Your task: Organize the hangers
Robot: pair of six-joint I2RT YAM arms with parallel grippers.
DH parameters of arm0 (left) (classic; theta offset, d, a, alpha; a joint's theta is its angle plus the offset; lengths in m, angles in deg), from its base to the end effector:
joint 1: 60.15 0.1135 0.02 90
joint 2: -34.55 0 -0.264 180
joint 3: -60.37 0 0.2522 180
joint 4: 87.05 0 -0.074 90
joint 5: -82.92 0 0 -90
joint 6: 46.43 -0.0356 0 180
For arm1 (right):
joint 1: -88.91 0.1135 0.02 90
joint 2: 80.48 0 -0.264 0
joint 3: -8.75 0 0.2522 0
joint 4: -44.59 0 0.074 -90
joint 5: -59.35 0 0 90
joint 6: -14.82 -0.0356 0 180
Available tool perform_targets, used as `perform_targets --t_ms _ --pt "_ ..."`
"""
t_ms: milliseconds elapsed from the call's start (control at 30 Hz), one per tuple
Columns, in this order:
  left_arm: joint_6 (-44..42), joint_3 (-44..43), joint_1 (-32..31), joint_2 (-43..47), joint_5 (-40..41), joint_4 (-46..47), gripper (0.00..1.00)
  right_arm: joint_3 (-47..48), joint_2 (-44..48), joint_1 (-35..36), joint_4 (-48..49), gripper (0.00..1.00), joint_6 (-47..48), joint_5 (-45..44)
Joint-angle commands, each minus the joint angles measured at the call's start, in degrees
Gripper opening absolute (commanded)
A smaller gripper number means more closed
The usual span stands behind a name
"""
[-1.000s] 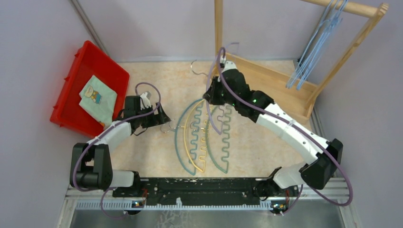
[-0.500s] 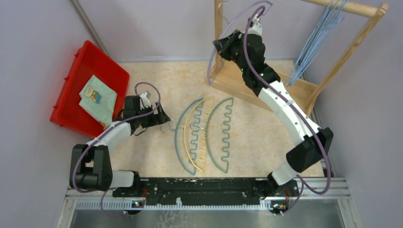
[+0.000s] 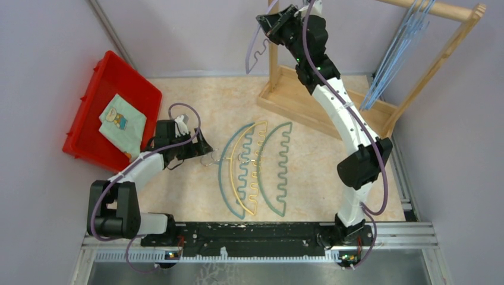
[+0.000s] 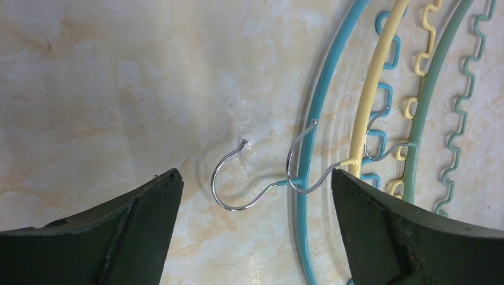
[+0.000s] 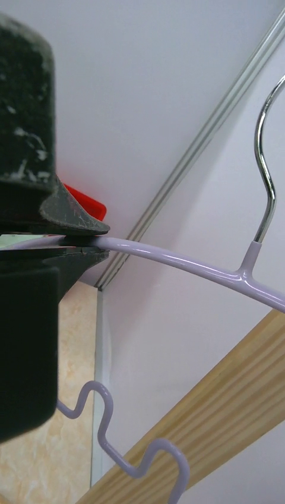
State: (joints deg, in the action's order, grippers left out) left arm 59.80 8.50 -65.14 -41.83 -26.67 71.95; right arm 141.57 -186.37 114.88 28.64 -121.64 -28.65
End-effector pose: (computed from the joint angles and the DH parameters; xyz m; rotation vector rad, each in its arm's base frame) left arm 0.2606 -0.0347 0.1887 -0.0657 2.3817 -0.5823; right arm 0.3813 0.1871 0.5025 0.2301 1.4473 1.0704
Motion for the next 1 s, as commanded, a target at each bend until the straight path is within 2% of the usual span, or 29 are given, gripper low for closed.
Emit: perform_targets --t_ms 0,367,567,900,967 --pt "-1.0 0.0 0.3 0.7 0.3 0.8 1.00 6.0 -1.4 -1.7 6.8 0.00 -2.3 0.3" --pt "-1.3 -0.1 0.3 0.0 0.6 0.8 1.00 10.0 -6.6 -6.2 8.2 0.00 -10.1 -0.9" --pt "-1.4 -0.3 0.3 -0.5 0.7 1.0 1.00 13.8 -9.8 -7.2 5.7 0.00 -11.9 -1.0" --pt "-1.7 -0.3 0.4 -0.3 1.0 0.6 1.00 6.4 -8.1 -7.5 4.1 0.00 -15.7 0.1" --pt "-1.6 -0.3 0.4 -0.3 0.9 0.6 1.00 4.0 -6.5 -7.6 4.3 0.04 -15.3 -0.5"
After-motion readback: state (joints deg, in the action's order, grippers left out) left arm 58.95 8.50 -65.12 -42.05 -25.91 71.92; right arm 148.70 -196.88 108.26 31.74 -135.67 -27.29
